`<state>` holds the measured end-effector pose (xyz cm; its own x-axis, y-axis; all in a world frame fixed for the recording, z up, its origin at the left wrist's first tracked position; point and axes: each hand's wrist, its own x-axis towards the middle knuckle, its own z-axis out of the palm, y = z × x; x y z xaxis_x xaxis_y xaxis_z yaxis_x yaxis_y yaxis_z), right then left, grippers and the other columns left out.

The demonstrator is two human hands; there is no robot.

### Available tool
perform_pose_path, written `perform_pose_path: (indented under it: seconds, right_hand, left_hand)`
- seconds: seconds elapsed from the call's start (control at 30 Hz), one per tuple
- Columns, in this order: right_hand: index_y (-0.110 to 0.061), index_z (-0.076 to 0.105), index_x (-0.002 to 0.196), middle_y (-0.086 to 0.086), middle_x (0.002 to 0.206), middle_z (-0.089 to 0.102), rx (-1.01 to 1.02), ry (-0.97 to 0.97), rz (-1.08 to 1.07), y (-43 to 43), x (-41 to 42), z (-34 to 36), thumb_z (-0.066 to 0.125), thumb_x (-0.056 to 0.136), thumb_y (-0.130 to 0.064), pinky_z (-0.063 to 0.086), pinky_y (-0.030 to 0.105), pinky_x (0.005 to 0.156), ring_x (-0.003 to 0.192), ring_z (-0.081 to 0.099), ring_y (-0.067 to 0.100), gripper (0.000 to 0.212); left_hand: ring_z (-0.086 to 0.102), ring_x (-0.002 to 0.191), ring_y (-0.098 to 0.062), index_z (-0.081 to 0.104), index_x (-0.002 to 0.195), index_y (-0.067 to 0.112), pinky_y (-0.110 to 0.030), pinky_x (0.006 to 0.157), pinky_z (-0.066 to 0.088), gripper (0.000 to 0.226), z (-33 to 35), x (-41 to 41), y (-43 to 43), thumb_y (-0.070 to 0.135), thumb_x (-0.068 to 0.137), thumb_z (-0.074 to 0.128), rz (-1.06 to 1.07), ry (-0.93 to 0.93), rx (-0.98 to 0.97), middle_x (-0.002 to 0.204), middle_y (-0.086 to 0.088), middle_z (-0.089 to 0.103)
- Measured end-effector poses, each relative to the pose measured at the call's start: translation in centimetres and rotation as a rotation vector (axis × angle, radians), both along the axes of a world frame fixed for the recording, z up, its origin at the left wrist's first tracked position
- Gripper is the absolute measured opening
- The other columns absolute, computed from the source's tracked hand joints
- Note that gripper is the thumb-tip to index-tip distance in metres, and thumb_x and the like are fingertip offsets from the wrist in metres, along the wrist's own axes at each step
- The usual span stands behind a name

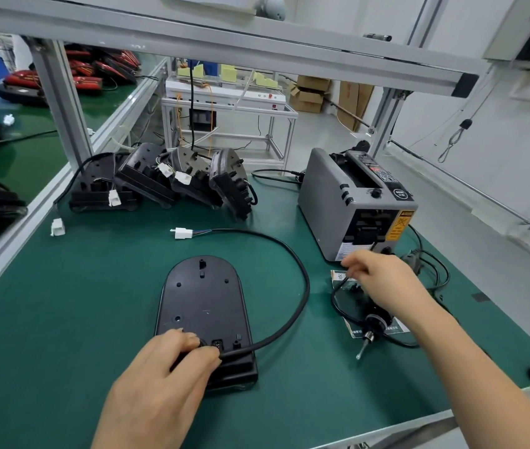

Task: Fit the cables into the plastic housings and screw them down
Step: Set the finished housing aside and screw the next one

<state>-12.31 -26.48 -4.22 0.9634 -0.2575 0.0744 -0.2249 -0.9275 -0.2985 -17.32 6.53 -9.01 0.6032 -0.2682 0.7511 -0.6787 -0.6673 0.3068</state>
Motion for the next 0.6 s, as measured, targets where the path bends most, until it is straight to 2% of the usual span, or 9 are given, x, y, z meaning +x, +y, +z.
perform_pose_path:
  seconds: [0.1,0.17,0.23,0.27,0.33,0.43,0.5,0.6]
  right_hand:
    - [-0.031,0.066,0.113,-0.013,0.105,0.07,-0.089,0.086,-0.016,0.0,-0.1,-0.2,0.059,0.091,-0.025,0.047,0.028,0.09,0.104,0.06,0.01,0.024]
    - [-0.031,0.07,0.106,-0.012,0.1,0.07,-0.04,0.003,-0.052,-0.2,-0.3,0.0,0.061,0.09,-0.027,0.048,0.027,0.083,0.094,0.062,0.011,0.019]
    - [-0.03,0.072,0.097,-0.017,0.088,0.067,0.117,-0.196,-0.138,-0.7,-0.4,0.4,0.061,0.089,-0.027,0.046,0.025,0.07,0.079,0.062,0.01,0.014]
    - [-0.03,0.071,0.091,-0.019,0.083,0.066,0.249,-0.305,-0.201,-1.0,-0.3,0.6,0.062,0.089,-0.026,0.045,0.024,0.064,0.073,0.06,0.009,0.011]
    - [-0.021,0.071,0.089,-0.01,0.074,0.065,0.6,-0.437,-0.322,-1.8,0.5,1.3,0.063,0.088,-0.022,0.044,0.024,0.06,0.065,0.057,0.01,0.008]
    - [-0.012,0.067,0.094,0.003,0.067,0.057,0.91,-0.392,-0.442,-2.6,1.5,1.7,0.062,0.089,-0.019,0.036,0.021,0.047,0.056,0.045,0.014,0.01]
    - [-0.007,0.065,0.095,0.006,0.072,0.055,0.986,-0.378,-0.481,-2.9,2.1,1.6,0.061,0.089,-0.016,0.032,0.019,0.04,0.056,0.042,0.013,0.011]
    - [-0.005,0.064,0.091,0.005,0.073,0.057,1.068,-0.395,-0.534,-2.9,2.7,1.6,0.064,0.089,-0.016,0.032,0.015,0.035,0.053,0.044,0.011,0.011]
  left_hand:
    - [0.055,0.084,-0.013,0.056,0.089,0.03,-0.034,0.051,0.055,0.005,0.2,0.0,0.0,0.031,0.085,0.052,0.003,0.008,-0.003,0.09,0.009,0.051]
    - [0.056,0.084,-0.013,0.056,0.088,0.03,-0.034,0.052,0.054,0.006,0.1,0.0,-0.1,0.032,0.085,0.052,0.009,0.017,-0.006,0.089,0.008,0.053]
    - [0.056,0.083,-0.014,0.06,0.087,0.029,-0.035,0.052,0.054,0.009,0.0,-0.1,-0.1,0.032,0.085,0.051,0.014,0.03,-0.004,0.085,0.004,0.059]
    - [0.056,0.083,-0.014,0.064,0.084,0.027,-0.034,0.052,0.054,0.014,0.0,-0.1,-0.1,0.033,0.085,0.051,0.02,0.035,0.003,0.083,0.002,0.062]
    - [0.055,0.084,-0.013,0.072,0.077,0.021,-0.034,0.051,0.054,0.026,0.0,-0.1,-0.1,0.033,0.085,0.05,0.041,0.038,0.021,0.079,-0.001,0.065]
    - [0.055,0.084,-0.014,0.072,0.076,0.02,-0.034,0.052,0.054,0.026,0.0,-0.1,-0.2,0.032,0.085,0.051,0.047,0.026,0.014,0.078,-0.001,0.065]
    - [0.056,0.085,-0.014,0.069,0.079,0.022,-0.034,0.054,0.054,0.02,0.0,-0.1,-0.2,0.031,0.085,0.052,0.034,0.013,0.005,0.078,-0.002,0.064]
    - [0.055,0.085,-0.014,0.073,0.076,0.02,-0.034,0.052,0.054,0.025,-0.1,-0.1,-0.1,0.031,0.084,0.052,0.042,0.015,0.013,0.078,-0.001,0.065]
